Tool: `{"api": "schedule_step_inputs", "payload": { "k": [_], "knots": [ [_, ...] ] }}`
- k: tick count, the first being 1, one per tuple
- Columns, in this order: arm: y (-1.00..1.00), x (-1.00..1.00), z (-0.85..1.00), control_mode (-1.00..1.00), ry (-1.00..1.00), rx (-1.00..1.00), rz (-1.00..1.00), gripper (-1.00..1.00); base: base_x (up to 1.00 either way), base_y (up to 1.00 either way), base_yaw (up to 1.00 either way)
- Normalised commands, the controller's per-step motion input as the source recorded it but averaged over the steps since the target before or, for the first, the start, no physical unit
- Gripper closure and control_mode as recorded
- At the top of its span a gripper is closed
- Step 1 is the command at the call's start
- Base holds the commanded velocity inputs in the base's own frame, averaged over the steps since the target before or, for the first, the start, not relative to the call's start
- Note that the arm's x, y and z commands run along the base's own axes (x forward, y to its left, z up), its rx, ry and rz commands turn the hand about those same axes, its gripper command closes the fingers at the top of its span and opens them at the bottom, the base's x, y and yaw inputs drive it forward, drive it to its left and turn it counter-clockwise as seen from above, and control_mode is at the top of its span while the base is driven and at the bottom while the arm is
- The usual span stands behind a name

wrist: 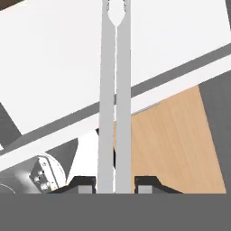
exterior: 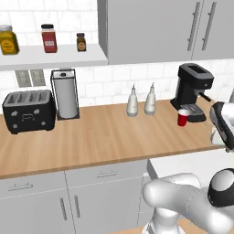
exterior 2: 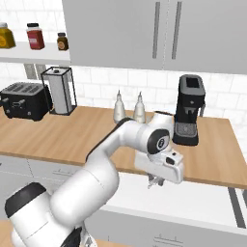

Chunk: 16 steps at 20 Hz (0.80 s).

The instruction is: Pick the tongs from the drawer and place it on the counter.

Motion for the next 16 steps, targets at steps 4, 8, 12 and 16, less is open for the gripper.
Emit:
{"api": "schedule_step_inputs", "payload": {
  "k": [4,8,12,16],
  "knots": [
    [0.44,0.33,0.31,-1.00,-0.47,-0.01,0.20,1.00,0.00,0.00,0.00],
    [0.06,0.43,0.22,-1.00,-0.17,0.00,0.41,1.00,0.00,0.00,0.00],
    [0.11,0.77,0.15,-1.00,0.00,0.00,0.54,1.00,0.00,0.00,0.00],
    [0.39,0.60,0.00,-1.00,0.00,0.00,0.47,1.00,0.00,0.00,0.00]
  ]
}}
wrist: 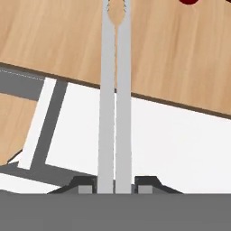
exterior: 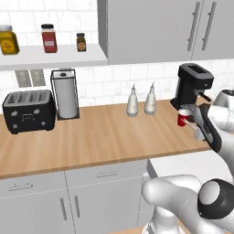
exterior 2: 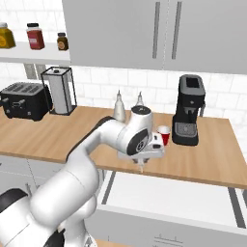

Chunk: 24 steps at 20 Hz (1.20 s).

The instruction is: Pick the tongs from the drawer and place it on the counter.

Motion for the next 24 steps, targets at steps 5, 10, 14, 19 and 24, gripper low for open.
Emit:
{"api": "schedule_step_inputs", "payload": {
  "k": [5,10,14,19,24],
  "knots": [
    [0.72,0.45,-0.01,-1.00,0.00,0.00,0.41,1.00,0.00,0.00,0.00],
    [0.97,0.59,-0.30,-1.00,0.00,0.00,0.27,1.00,0.00,0.00,0.00],
    [0.92,0.54,-0.45,-1.00,0.00,0.00,0.15,1.00,0.00,0.00,0.00],
    [0.38,0.53,-0.60,-1.00,0.00,0.00,0.08,1.00,0.00,0.00,0.00],
    [0.19,0.68,-0.39,-1.00,0.00,0.00,0.05,1.00,0.00,0.00,0.00]
  ]
}}
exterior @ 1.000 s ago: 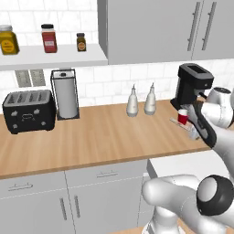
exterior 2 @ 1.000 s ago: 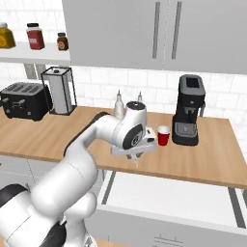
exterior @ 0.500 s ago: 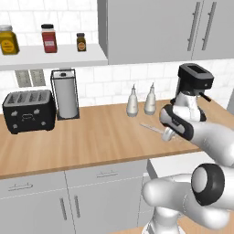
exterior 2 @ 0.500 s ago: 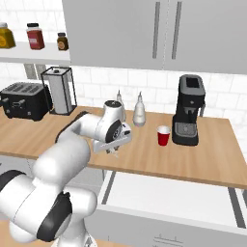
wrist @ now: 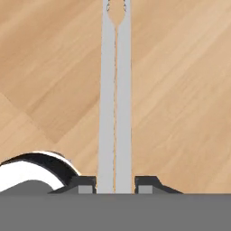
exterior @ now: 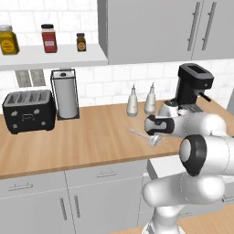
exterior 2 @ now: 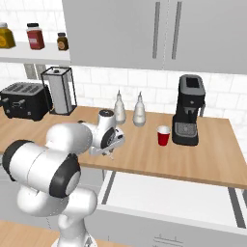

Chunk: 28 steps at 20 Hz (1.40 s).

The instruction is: Pick the tongs from the drawer and place it on the counter.

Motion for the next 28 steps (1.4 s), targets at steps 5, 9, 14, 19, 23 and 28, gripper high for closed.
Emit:
{"api": "schedule_step_inputs", "payload": {
  "k": [5,9,14,19,23,28],
  "knots": [
    [0.16,0.78,-0.25,-1.00,0.00,0.00,0.04,1.00,0.00,0.00,0.00],
    [0.26,0.53,-0.25,-1.00,0.03,0.00,0.00,-1.00,0.00,0.00,0.00],
    [0.29,0.66,-0.35,-1.00,0.00,-0.01,0.02,-1.00,0.00,0.00,0.00],
    [0.13,0.41,-0.23,-1.00,0.00,0.00,0.01,-1.00,0.00,0.00,0.00],
    [-0.01,-0.32,0.34,-1.00,0.00,0.00,-0.04,-1.00,0.00,0.00,0.00],
    [0.00,-0.80,0.67,-1.00,0.00,0.00,-0.12,-1.00,0.00,0.00,0.00]
  ]
}}
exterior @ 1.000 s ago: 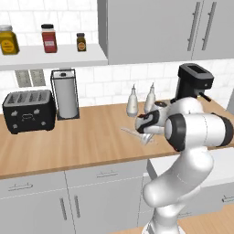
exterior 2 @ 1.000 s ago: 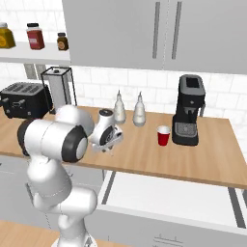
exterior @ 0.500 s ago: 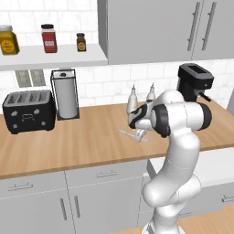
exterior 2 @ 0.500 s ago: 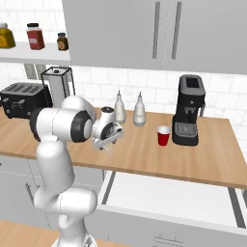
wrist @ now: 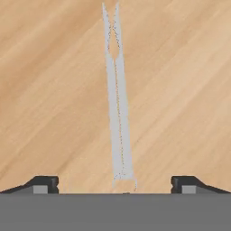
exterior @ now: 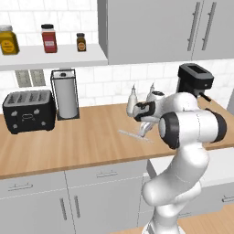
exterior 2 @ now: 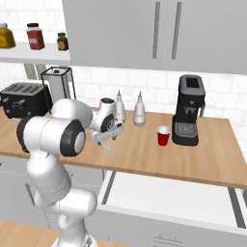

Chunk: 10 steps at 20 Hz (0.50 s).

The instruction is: Pick the tongs from the drawer and place it on the counter.

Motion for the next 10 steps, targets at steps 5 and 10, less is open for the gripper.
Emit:
{"api": "schedule_step_inputs", "payload": {
  "k": [5,10],
  "knots": [
    [0.00,-1.00,0.67,-1.00,-0.05,0.00,-0.24,-1.00,0.00,0.00,0.00],
    [0.06,-1.00,0.75,-1.00,-0.12,0.00,-0.31,-1.00,0.00,0.00,0.00]
  ]
}}
